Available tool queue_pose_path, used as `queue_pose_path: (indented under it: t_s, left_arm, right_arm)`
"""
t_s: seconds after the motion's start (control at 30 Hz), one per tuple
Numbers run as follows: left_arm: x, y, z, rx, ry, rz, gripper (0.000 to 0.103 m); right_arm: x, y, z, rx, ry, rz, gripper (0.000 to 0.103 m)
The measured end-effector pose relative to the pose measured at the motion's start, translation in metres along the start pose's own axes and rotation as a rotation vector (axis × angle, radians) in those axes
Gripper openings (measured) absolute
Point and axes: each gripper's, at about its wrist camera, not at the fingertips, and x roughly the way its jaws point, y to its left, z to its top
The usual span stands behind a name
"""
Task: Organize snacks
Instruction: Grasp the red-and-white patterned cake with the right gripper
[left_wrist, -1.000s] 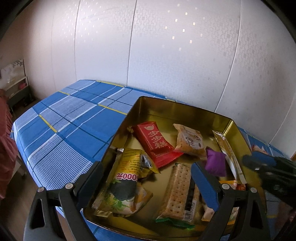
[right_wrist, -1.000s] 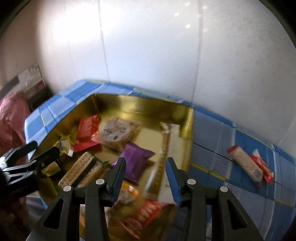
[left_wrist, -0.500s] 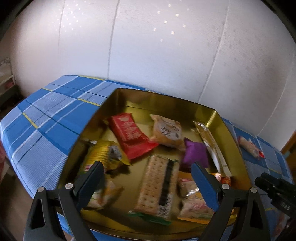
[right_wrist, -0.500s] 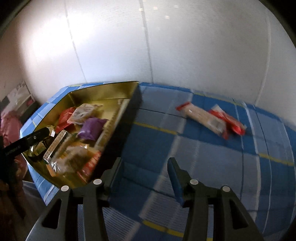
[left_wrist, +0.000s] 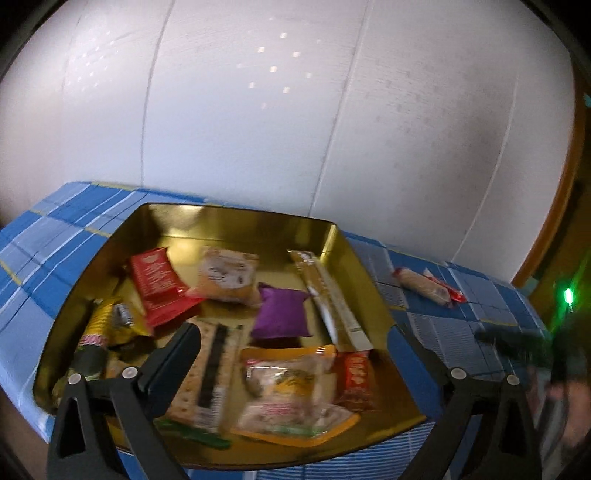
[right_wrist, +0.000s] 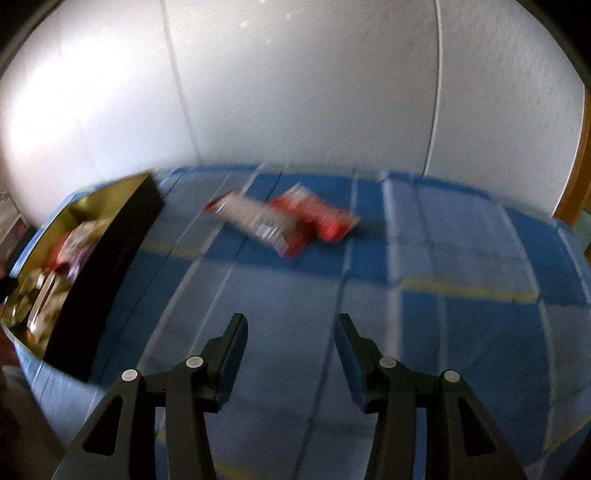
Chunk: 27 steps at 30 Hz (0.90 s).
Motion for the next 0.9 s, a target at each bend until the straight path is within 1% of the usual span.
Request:
queue_pose_path:
  t_s: [0.03,0.1,0.2,0.3,0.4,0.53,0.6,0.67,0.7,0.73,0.83,0.9]
  left_arm:
    - [0.001,-0.003,0.0,0.01,-0.002,0.0,0.102]
    - [0.004,-0.009,-0.001,0.024,-0.001,-0.005,0.102]
    - [0.008,-0.012,-0.001,0.024,0.005,-0.012,0.102]
    - [0.008,-0.011,-0.001,0.013,0.003,-0.011,0.102]
    - [0.008,-0.009,0.0,0.002,-0.004,-0.009,0.102]
    - [0.011,-0.006,0.0,-0.013,0.003,-0.009,0.102]
    - [0.012,-0.007,0.0,-0.011,0.008,-0.005,0.102]
    - [0.014,-0.008,0.001,-0.016,0.013,-0.011,0.102]
    - [0.014,-0.008,0.001,-0.019,0.014,-0.012,0.102]
    - [0.015,-0.009,0.001,-0.02,0.014,-0.011,0.102]
    - [0.016,-0.014,0.001,-0.016,0.009,-0.013,0.102]
    - [0.016,-0.02,0.001,-0.002,0.006,-0.014,0.102]
  right_arm:
    - [0.004,-0.003,0.011,-0.01,-0.003,-0.02,0.05]
    - [0.018,-0.008,0.031,-0.043,0.019,-0.062,0.05]
    - [0.041,-0.013,0.058,-0.076,0.035,-0.109,0.05]
    - [0.058,-0.01,0.074,-0.095,0.043,-0.089,0.05]
    - [0.086,-0.005,0.084,-0.119,0.099,-0.056,0.05]
    - [0.105,0.0,0.082,-0.133,0.147,-0.018,0.05]
    - [0.103,-0.001,0.078,-0.116,0.138,-0.008,0.051]
    - [0.09,-0.003,0.075,-0.106,0.115,-0.006,0.05]
    - [0.084,-0.004,0.073,-0.094,0.105,-0.002,0.044]
    - [0.076,-0.006,0.07,-0.081,0.096,0.008,0.042]
    - [0.05,-0.015,0.058,-0.023,0.084,0.044,0.04]
    - [0.037,-0.021,0.049,0.006,0.072,0.05,0.039]
